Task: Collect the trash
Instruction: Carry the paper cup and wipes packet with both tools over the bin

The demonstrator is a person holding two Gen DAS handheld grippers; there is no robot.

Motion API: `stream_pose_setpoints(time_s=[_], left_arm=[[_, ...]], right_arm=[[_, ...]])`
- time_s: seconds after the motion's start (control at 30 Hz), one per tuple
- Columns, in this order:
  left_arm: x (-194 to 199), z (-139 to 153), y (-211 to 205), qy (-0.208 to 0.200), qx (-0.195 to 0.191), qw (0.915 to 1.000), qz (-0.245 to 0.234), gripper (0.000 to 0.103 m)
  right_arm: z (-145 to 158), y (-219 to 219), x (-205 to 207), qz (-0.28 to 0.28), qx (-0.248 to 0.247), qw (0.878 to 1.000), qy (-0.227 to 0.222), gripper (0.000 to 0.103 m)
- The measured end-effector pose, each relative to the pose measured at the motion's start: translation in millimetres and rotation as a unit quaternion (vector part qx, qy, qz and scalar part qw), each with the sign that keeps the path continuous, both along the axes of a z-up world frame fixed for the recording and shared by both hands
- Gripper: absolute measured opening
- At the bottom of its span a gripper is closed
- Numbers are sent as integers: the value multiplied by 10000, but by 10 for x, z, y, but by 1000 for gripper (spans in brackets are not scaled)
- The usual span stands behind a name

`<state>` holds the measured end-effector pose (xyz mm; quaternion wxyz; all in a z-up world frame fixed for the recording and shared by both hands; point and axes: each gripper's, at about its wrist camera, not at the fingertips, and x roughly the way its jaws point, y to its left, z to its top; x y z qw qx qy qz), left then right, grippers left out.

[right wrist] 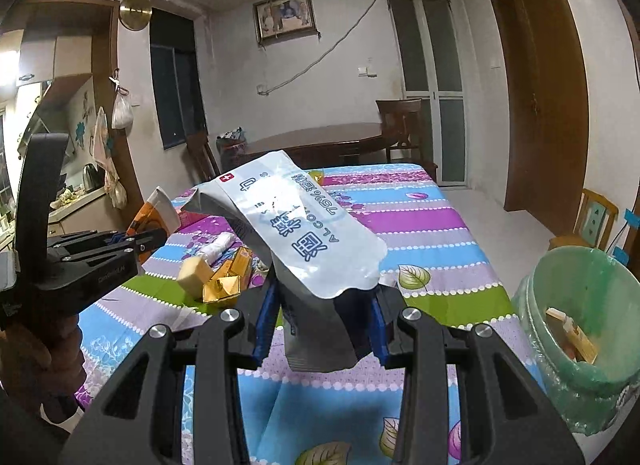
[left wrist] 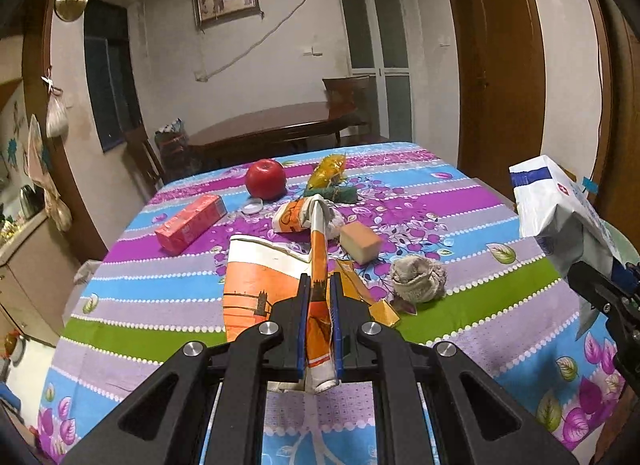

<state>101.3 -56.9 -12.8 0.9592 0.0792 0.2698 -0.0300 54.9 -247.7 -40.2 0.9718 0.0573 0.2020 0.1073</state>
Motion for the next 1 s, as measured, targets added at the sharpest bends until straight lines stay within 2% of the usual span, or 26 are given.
stream_pose_setpoints(time_s=[0.27, 0.5, 0.7, 1.0], left_arm=[[-15, 28, -90, -48, 111, 9999, -32, 11], [62, 166, -418, -164, 136, 9988, -434, 11], [157, 257, -971, -170, 120, 9947, -1003, 11], [209, 225, -2014, -266, 304, 9796, -1968, 11]], right_arm=[[51, -89, -66, -175, -56, 9998, -101, 37], [179, -450, -183, -672, -114, 9973, -272, 37], [274, -936, -322, -1334, -154, 9904, -323, 37], [288, -1654, -545, -2301, -250, 9726, -207, 37]])
